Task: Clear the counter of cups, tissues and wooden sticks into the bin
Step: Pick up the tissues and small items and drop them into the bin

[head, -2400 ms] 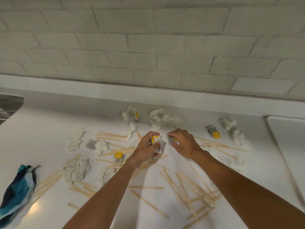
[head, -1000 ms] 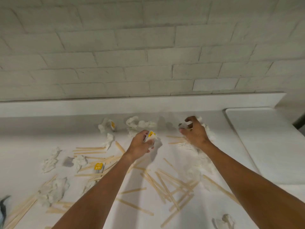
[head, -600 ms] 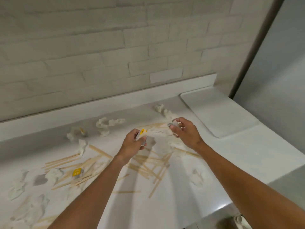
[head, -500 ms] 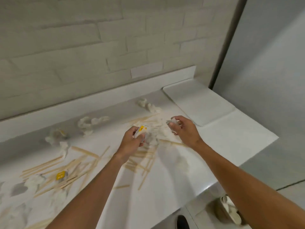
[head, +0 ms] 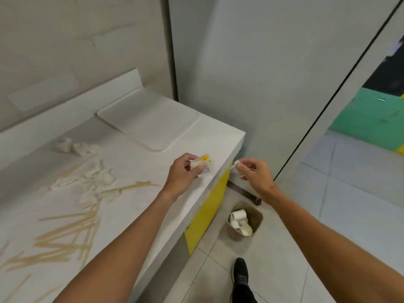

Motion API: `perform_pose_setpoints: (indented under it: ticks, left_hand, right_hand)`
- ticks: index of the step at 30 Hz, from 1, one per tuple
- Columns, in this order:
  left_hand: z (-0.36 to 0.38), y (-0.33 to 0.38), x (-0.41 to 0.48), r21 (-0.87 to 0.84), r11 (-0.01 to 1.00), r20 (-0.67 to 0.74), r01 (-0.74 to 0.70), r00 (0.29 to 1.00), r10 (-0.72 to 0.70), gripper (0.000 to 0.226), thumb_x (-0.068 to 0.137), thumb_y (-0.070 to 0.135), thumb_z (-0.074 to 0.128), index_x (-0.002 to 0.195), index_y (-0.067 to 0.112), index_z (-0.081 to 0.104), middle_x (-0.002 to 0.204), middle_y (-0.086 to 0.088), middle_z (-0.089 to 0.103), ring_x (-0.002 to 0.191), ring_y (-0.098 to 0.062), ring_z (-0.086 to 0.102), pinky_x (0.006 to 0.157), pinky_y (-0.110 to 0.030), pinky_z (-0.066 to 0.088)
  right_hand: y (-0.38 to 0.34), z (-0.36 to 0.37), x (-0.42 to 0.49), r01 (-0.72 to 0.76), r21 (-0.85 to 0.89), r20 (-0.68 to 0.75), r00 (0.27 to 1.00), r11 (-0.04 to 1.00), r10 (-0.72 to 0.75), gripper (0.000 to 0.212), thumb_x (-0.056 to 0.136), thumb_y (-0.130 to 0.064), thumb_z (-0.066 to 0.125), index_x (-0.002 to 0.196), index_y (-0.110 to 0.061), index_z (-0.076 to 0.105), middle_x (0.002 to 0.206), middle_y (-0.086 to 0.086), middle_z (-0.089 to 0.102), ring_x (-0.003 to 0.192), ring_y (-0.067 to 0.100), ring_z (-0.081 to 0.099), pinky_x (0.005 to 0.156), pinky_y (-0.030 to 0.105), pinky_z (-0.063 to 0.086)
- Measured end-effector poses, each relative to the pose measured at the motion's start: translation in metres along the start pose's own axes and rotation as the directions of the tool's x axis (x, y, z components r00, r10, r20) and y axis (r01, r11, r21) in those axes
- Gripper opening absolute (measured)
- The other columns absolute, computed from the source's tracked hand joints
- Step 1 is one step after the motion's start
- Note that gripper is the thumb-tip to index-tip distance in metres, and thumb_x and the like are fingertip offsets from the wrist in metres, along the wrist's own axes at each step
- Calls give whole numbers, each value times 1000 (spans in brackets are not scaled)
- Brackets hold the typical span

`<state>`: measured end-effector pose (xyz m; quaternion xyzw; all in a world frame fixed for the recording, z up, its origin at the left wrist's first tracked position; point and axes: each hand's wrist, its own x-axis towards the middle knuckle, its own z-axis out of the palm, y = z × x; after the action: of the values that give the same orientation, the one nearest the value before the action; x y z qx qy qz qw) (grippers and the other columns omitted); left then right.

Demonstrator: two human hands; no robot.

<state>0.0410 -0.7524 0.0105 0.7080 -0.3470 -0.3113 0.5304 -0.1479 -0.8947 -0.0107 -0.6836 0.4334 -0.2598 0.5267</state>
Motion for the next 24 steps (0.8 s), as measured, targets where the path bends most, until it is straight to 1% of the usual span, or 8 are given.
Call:
perform_pose_setpoints:
  ticks: [4,7,9,11,13,15,19,24]
  left_hand:
    - [80,-4,32,132,990,132,-47,991,30,14,86,12,68,100,15,65,91,-5,68,75,-17,65,76,-41,58]
    - [134,-16,55,212,976,230,-56,973,6,13,87,21,65,100,23,64,92,6,66,79,-18,65,73,-37,57]
    - [163,-31,68,227,974,254,-17,966,-42,16,86,17,65,102,21,64,92,8,64,78,-17,64,73,-37,56]
    - [189,-54,81,237,969,254,68,958,-129,21,85,10,64,104,18,63,92,5,63,75,-15,60,74,-36,56]
    - [207,-77,92,276,950,245,146,945,-217,23,85,7,63,106,18,61,91,1,63,71,-12,57,68,-22,52]
    - [226,-104,105,308,928,228,208,931,-284,23,86,6,63,105,18,59,88,2,63,70,-9,57,59,-11,45]
    - [262,-170,131,381,871,179,310,899,-399,21,84,3,62,104,12,61,86,1,62,69,-9,57,51,-8,41]
    - [300,-253,149,426,820,159,383,860,-484,19,85,2,62,102,9,62,86,-4,63,66,-7,54,47,-5,38]
  right_hand:
    - [42,-58,10,-168,-12,-39,985,986,168,16,92,-18,66,98,-4,64,87,9,66,73,15,62,58,18,51]
    - [79,-90,25,-280,-28,-56,959,960,279,14,90,-12,66,99,-2,62,83,5,63,71,14,59,59,19,48]
    - [106,-103,37,-357,-57,-59,934,933,353,9,89,-10,66,97,-5,63,83,3,61,72,13,57,62,21,47]
    - [136,-110,49,-419,-73,-62,908,905,415,6,87,-10,66,93,-9,64,86,6,63,77,17,58,66,28,51]
    - [160,-113,60,-460,-92,-59,888,883,456,7,87,-11,66,93,-10,64,90,10,66,80,21,61,72,35,55]
    - [189,-113,75,-500,-104,-63,866,860,496,9,86,-10,66,94,-8,64,91,12,66,79,21,62,71,34,55]
    - [255,-104,106,-584,-142,-80,811,799,579,9,84,-5,66,92,-8,64,92,15,67,80,25,63,71,37,57]
    - [347,-84,136,-662,-144,-127,749,735,650,11,86,-7,66,88,-16,61,90,6,62,85,24,61,74,34,56]
